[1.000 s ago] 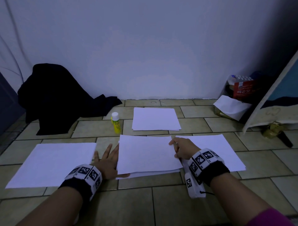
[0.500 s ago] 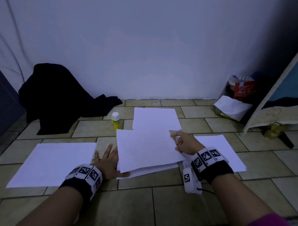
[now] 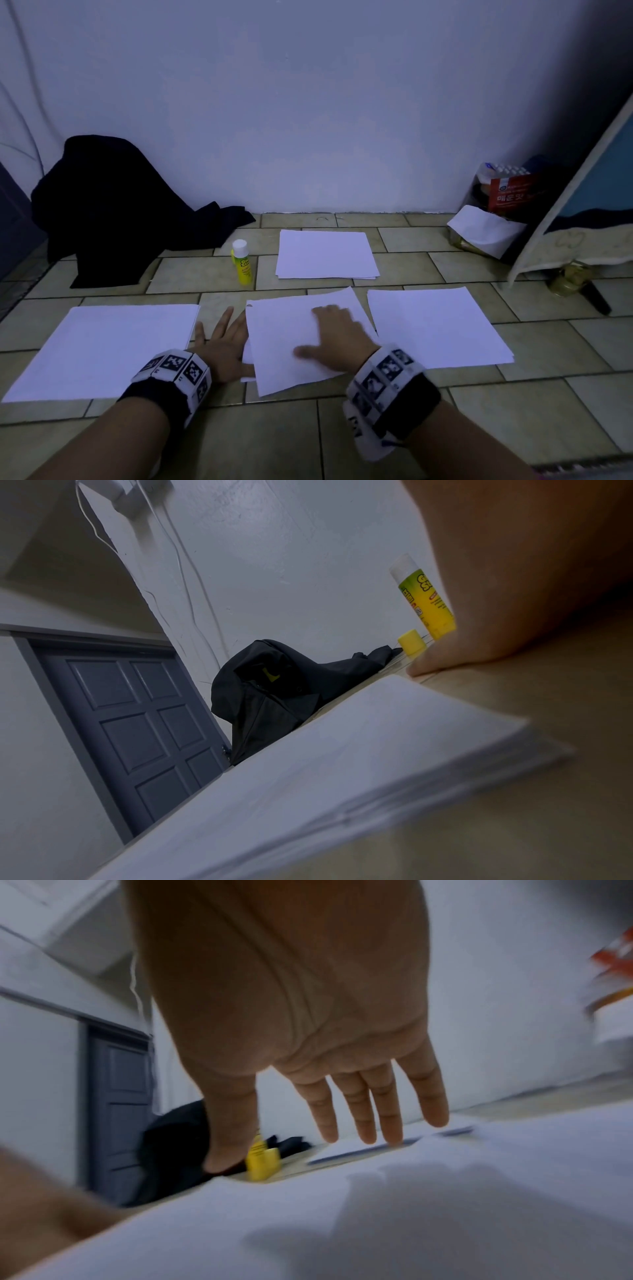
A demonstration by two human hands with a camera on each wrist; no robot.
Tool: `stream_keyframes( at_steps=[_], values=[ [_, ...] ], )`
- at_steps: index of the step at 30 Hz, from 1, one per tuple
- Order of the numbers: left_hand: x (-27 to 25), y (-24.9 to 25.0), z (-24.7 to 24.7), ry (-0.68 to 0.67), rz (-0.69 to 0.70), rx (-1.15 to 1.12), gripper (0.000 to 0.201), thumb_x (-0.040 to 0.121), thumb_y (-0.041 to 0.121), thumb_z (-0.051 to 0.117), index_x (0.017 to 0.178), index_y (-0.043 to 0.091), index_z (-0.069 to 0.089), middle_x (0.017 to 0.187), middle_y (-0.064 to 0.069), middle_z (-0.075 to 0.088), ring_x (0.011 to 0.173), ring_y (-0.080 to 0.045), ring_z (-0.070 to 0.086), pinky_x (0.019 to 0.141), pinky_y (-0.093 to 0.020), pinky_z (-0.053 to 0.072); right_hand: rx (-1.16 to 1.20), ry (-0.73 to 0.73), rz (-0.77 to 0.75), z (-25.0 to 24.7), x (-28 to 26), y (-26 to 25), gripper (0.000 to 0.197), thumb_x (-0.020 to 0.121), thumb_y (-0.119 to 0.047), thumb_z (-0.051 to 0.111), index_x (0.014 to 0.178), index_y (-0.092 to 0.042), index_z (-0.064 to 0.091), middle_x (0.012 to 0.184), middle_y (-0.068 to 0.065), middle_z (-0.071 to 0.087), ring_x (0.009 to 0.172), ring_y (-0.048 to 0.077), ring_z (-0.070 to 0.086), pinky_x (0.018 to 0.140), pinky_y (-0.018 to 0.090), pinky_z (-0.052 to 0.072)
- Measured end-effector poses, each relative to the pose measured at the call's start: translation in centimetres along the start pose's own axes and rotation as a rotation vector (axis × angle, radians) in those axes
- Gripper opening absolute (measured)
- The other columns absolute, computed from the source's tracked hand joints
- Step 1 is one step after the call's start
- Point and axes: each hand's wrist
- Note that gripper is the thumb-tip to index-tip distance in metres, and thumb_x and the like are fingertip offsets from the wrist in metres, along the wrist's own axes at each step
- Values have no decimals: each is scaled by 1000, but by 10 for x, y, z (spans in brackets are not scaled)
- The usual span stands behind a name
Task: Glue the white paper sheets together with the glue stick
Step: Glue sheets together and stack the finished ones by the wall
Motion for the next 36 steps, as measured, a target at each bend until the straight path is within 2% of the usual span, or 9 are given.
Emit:
stream_keyframes(
  at_steps=[7, 10, 12, 14, 16, 24, 30, 33, 36],
  values=[
    [-5, 4, -2, 17, -23, -9, 99, 91, 63, 44, 150, 20, -22, 157, 5, -28, 143, -21, -29, 114, -61, -8, -22, -171, 52, 49, 3, -56, 116, 75, -58, 70, 152, -14, -5, 158, 16, -7, 146, 36, -5, 114, 55, 11],
    [-3, 1, -2, 5, -7, -6, 114, 77, 82, 40, 150, 20, -23, 156, 5, -29, 143, -20, -29, 113, -61, -9, 26, -75, 69, 49, 9, -57, 88, 82, -44, 69, 145, -10, 19, 151, 16, 21, 141, 35, 18, 109, 49, 27],
    [-5, 0, -5, -21, 19, -24, 147, 35, 106, 14, 150, 23, -23, 156, 7, -30, 143, -20, -29, 111, -61, -11, 53, 39, 44, 43, 10, -54, 50, 90, -32, 61, 129, -8, 40, 134, 12, 42, 129, 31, 37, 100, 42, 38],
    [-4, -1, -4, -13, 40, -12, 166, 5, 103, -6, 149, 25, -24, 155, 8, -32, 143, -19, -29, 112, -60, -12, 82, 69, 18, 32, 9, -50, 34, 97, -26, 50, 122, -3, 47, 128, 14, 51, 122, 30, 48, 96, 37, 41],
    [-4, -1, -4, 2, 48, -19, 167, 2, 102, -7, 149, 27, -23, 154, 9, -33, 143, -19, -29, 112, -60, -11, 128, 90, 13, 19, 7, -49, 32, 101, -24, 42, 120, 0, 50, 127, 17, 53, 118, 31, 52, 94, 34, 42],
    [-6, -1, -4, 8, 59, -30, 165, 4, 104, -4, 150, 29, -22, 154, 11, -34, 143, -19, -29, 112, -61, -11, 200, 146, 51, 2, 12, -52, 11, 100, -10, 40, 98, -10, 51, 122, 18, 57, 112, 32, 57, 87, 31, 45],
    [-5, 1, -5, -1, 38, -10, 164, 6, 104, -2, 149, 27, -22, 153, 11, -34, 143, -18, -30, 112, -60, -11, 139, 135, -49, 10, 12, -53, 35, 97, -34, 49, 120, -7, 50, 119, 15, 58, 108, 31, 57, 83, 33, 43],
    [-5, 2, -4, -11, -1, 32, 133, 51, 99, 21, 150, 21, -21, 155, 6, -32, 143, -20, -29, 114, -60, -9, 119, -6, -37, 20, 9, -56, 65, 83, -58, 60, 125, -10, 48, 124, 13, 56, 113, 28, 55, 87, 33, 43],
    [-4, 3, -1, -3, -17, 58, 87, 95, 62, 32, 152, 20, -17, 157, 0, -28, 142, -23, -32, 112, -62, -9, 108, -72, -25, 27, 7, -55, 86, 76, -70, 58, 135, -10, 39, 134, 13, 49, 122, 30, 47, 95, 39, 40]
  ],
)
Point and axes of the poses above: each hand's wrist, its own x-axis towards the middle knuckle, its own z-axis out of the palm, y = z × x
